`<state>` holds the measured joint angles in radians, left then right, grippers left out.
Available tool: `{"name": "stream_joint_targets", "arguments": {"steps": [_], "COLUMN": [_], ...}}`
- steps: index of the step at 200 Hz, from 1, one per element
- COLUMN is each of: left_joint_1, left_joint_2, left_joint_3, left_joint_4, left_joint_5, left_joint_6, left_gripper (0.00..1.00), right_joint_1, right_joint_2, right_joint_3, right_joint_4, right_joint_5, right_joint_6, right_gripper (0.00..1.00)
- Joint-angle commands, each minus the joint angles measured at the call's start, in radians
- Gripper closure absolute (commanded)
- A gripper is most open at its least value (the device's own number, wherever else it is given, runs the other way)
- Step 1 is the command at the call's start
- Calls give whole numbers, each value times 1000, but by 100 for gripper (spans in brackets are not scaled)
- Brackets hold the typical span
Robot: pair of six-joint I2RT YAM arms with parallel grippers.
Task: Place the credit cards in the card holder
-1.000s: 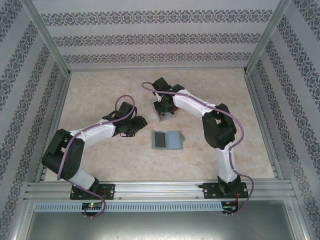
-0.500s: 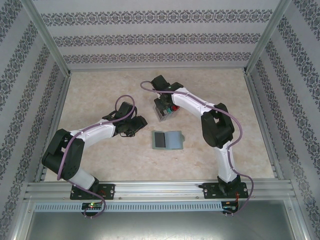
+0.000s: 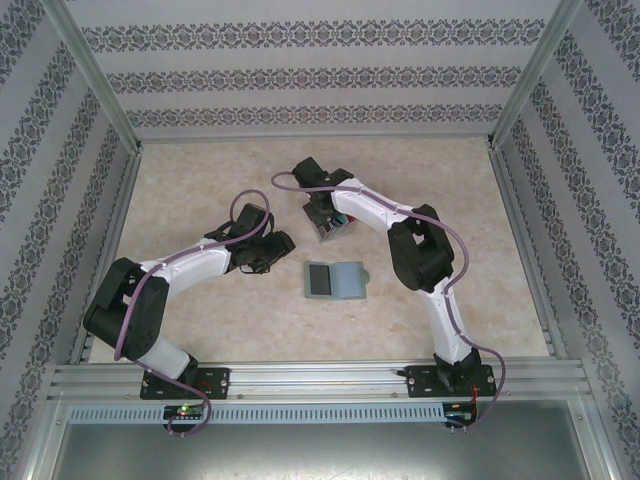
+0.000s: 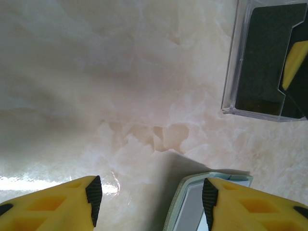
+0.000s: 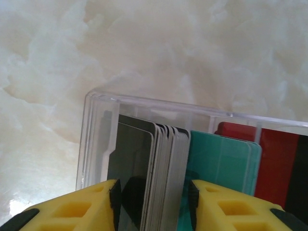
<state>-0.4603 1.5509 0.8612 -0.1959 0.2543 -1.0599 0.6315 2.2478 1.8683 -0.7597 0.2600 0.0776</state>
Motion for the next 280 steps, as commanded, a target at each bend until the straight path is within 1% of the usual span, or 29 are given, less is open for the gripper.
{"name": "stream_joint_targets", "arguments": {"steps": [1,12,25,39,63,96,155,176,186,193,215,241,280], "left_joint_1": [18,17,18,19,20,19,20,20,19,19,18,19,20], "left_joint_2": [-8,-7,-7,-8,-10,-10,-13,-12,-12,-9,-6,-1,1], "left_joint_3": [-1,-2,-3,-5,-9,-8,-11,-14,-12,-11,-9,-7,-8], "left_joint_4": [17,17,17,17,22,21,20,20,20,20,20,21,24], "left_joint_5": [-11,-10,-6,-7,-6,-6,-9,-9,-9,-7,-4,1,0], "left_joint_6": [-3,-2,-2,-5,-7,-9,-11,-13,-11,-13,-10,-11,-14], "left_gripper": [40,40,40,40,40,40,40,40,40,40,40,40,40], "right_joint_1": [17,23,29,30,29,17,7,-1,-3,-4,-4,-3,-9], "right_joint_2": [30,35,34,25,-1,-36,-63,-68,-68,-68,-72,-77,-78], "right_joint_3": [12,15,21,22,11,-2,-36,-48,-51,-53,-62,-64,-57], "right_joint_4": [-42,-43,-47,-43,-29,-23,-18,-13,-15,-16,-11,-1,-1], "right_joint_5": [81,110,133,153,189,166,161,140,124,116,132,159,171], "right_joint_6": [-26,-33,-37,-39,-44,-43,-29,-27,-27,-24,-22,-27,-35], "right_gripper": [57,56,59,57,58,61,62,63,67,68,68,72,72]}}
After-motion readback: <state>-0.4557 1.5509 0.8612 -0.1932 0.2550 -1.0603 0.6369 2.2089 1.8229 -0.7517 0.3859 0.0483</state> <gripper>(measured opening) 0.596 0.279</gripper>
